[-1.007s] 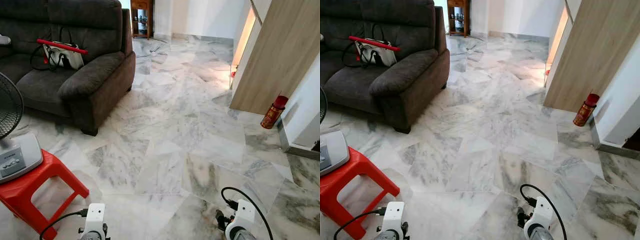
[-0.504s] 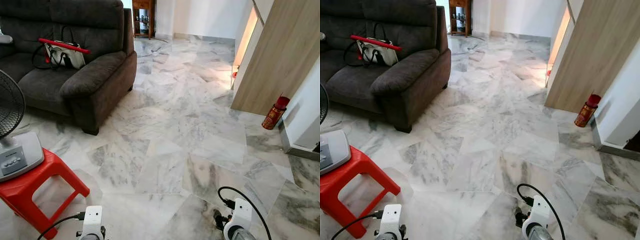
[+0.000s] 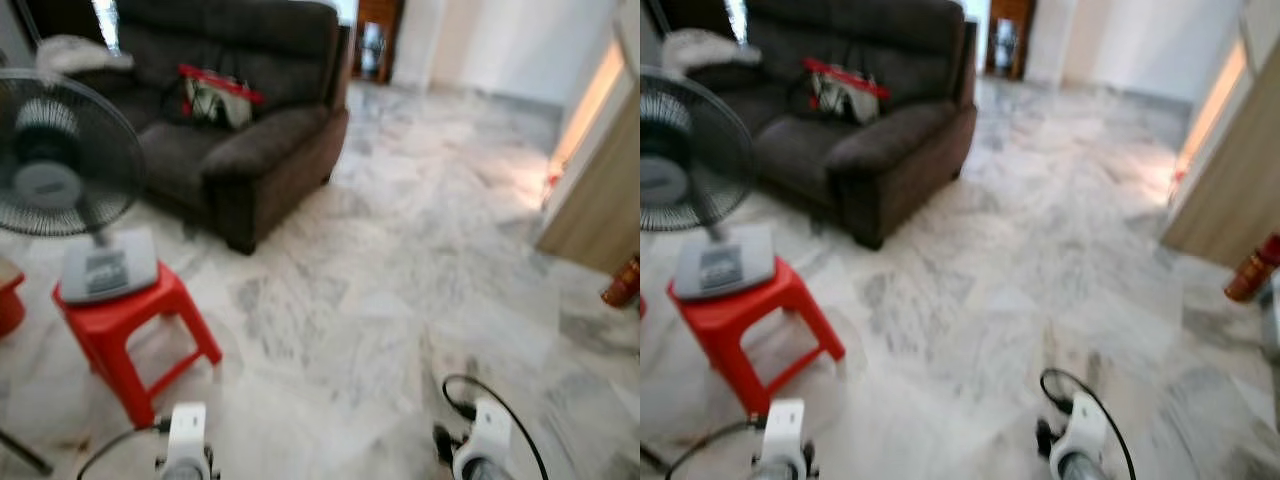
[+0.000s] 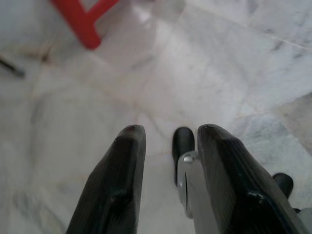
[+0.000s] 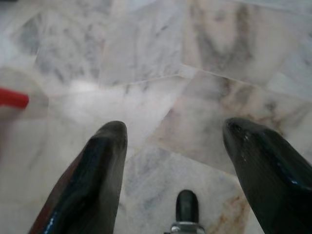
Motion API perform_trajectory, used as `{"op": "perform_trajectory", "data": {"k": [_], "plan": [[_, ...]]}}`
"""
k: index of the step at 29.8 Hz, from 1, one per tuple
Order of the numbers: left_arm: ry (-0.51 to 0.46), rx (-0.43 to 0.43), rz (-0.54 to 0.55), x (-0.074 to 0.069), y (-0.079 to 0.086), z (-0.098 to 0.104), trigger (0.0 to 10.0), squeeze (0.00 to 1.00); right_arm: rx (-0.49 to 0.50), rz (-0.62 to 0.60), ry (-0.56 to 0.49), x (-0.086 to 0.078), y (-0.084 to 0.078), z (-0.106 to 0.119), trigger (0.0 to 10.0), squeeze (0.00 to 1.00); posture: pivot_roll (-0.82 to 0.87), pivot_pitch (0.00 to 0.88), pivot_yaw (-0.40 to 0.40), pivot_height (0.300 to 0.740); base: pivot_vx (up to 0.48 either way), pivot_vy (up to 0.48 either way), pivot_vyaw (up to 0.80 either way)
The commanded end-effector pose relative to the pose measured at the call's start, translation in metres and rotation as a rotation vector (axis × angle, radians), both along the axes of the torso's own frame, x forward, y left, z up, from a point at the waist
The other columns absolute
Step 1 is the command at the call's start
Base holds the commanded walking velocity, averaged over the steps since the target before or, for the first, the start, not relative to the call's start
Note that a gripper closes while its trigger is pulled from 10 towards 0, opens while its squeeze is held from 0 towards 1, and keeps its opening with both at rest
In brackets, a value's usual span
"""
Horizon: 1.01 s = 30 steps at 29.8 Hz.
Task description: Picking trash to rubbish bin
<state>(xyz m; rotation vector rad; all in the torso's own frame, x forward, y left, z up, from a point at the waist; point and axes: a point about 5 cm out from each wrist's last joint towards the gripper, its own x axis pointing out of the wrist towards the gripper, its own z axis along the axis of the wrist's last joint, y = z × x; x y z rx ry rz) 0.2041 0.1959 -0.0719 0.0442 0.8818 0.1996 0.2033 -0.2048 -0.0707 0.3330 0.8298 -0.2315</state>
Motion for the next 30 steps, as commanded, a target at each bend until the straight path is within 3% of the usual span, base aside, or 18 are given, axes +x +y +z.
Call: {"op": "perform_trajectory", "data": {"k": [1, 30], "plan": [[0.012, -0.004, 0.026, -0.005, 0.003, -0.002, 10.0, 0.00, 0.004, 0.005, -0.010, 0.004, 0.002, 0.002, 10.0, 0.00, -0.03, 0.000, -0.058, 0.740, 0.000, 0.000, 0.80], [0.031, 0.002, -0.013, -0.012, -0.001, -0.006, 10.0, 0.00, 0.020, 0.018, 0.021, -0.008, 0.008, -0.006, 10.0, 0.00, -0.03, 0.000, -0.049, 0.740, 0.000, 0.000, 0.80]]}}
